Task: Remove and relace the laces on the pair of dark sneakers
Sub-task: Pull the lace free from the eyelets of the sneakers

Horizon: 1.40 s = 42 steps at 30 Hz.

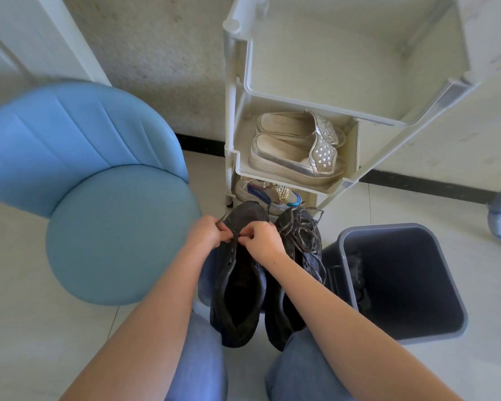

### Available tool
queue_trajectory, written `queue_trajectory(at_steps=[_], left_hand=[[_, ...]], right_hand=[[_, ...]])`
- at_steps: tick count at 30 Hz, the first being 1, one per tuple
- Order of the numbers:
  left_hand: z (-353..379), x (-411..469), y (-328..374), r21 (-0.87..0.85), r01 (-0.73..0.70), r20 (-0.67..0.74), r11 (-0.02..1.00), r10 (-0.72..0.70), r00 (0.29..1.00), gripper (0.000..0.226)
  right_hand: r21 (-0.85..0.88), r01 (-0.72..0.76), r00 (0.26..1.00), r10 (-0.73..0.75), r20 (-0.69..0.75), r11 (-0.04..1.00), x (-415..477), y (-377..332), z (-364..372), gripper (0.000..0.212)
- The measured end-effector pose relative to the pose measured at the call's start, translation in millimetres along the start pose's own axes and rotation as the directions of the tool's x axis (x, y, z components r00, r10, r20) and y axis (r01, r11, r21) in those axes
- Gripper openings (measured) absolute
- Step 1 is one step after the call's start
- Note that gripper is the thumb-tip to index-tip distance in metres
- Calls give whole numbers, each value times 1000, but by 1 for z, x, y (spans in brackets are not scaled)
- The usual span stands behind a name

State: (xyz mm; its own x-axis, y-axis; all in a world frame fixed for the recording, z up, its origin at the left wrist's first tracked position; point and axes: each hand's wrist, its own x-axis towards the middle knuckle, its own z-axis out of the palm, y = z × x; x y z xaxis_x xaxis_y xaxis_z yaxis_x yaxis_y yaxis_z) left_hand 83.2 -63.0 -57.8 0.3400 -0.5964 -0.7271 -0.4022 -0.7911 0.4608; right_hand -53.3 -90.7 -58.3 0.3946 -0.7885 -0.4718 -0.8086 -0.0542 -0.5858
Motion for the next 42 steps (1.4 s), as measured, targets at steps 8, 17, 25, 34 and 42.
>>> queue_trajectory(at_steps=[8,17,25,34,42], left_hand=[[-28,-31,14,-600,-329,-320,730,157,934,11],[-24,-27,2,-261,-159,242,952,224,944,23],[-28,-32,3,-369,-200,-80,908,183,980,17],[-35,-43,16,-248,-158,33,956,171,985,29],[-22,-29,8,51,-44,145,998,37,989,25]], right_hand=[[227,215,974,-225,19,950,5,2,-3,17],[927,134,984,-160,-82,349,-8,-38,-59,14],[955,136,989,-96,-115,263,-13,-29,-74,15],[981,29,999,21,-34,194,-7,-12,-64,13],[978,-1,999,52,-10,210,-6,-14,-59,9]])
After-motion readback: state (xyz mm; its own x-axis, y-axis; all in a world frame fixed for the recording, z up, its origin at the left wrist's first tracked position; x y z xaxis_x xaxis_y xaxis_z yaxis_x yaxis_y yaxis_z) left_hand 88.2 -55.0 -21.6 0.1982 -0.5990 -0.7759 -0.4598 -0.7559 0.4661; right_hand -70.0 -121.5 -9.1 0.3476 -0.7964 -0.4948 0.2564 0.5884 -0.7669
